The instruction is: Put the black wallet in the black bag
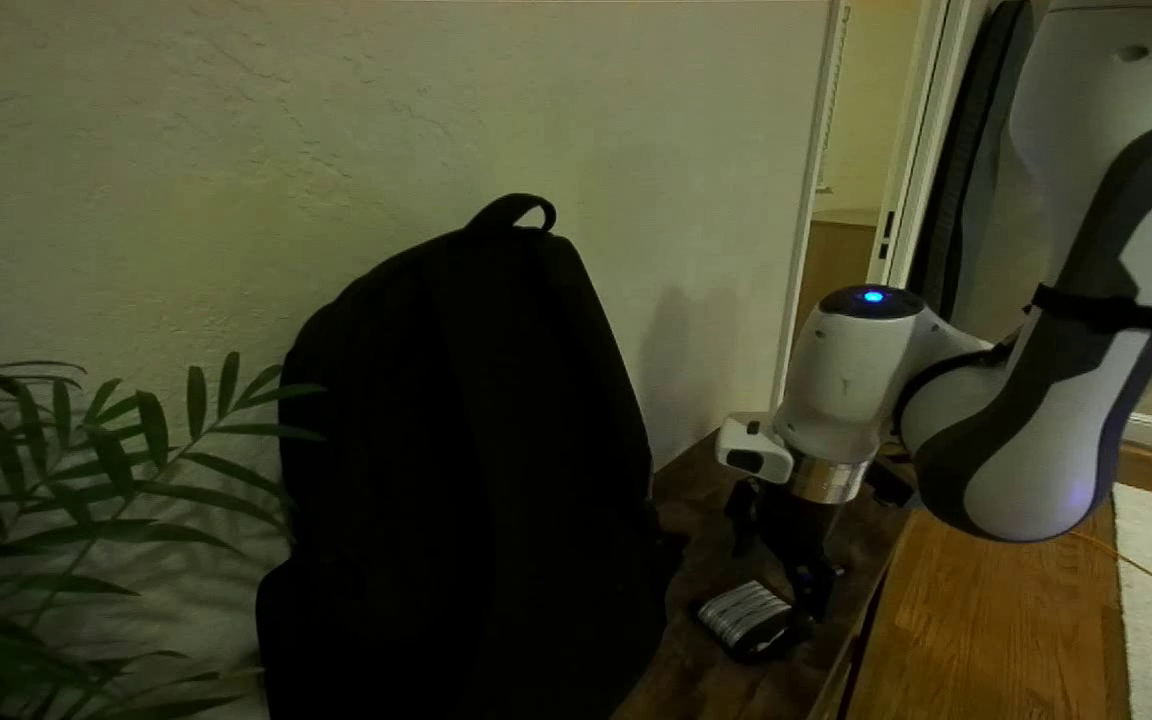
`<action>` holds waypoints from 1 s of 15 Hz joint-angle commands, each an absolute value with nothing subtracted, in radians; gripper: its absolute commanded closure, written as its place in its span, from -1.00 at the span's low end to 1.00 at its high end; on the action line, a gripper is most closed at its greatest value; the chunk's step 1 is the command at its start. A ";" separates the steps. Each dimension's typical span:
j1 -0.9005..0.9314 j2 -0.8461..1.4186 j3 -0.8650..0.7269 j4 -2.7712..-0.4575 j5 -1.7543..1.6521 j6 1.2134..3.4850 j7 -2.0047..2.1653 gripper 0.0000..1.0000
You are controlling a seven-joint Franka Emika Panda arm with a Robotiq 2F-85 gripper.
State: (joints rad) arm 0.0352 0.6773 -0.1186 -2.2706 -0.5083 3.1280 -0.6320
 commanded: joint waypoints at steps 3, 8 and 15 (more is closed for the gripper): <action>0.098 0.724 -0.179 -2.239 -0.539 3.173 -0.612 -1.00; 0.124 0.759 -0.199 -2.222 -0.537 3.178 -0.607 -1.00; 0.136 0.778 -0.200 -2.210 -0.538 3.193 -0.608 -0.47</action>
State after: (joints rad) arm 0.1090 0.7714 -0.1684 -2.2057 -0.5109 3.1435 -0.6313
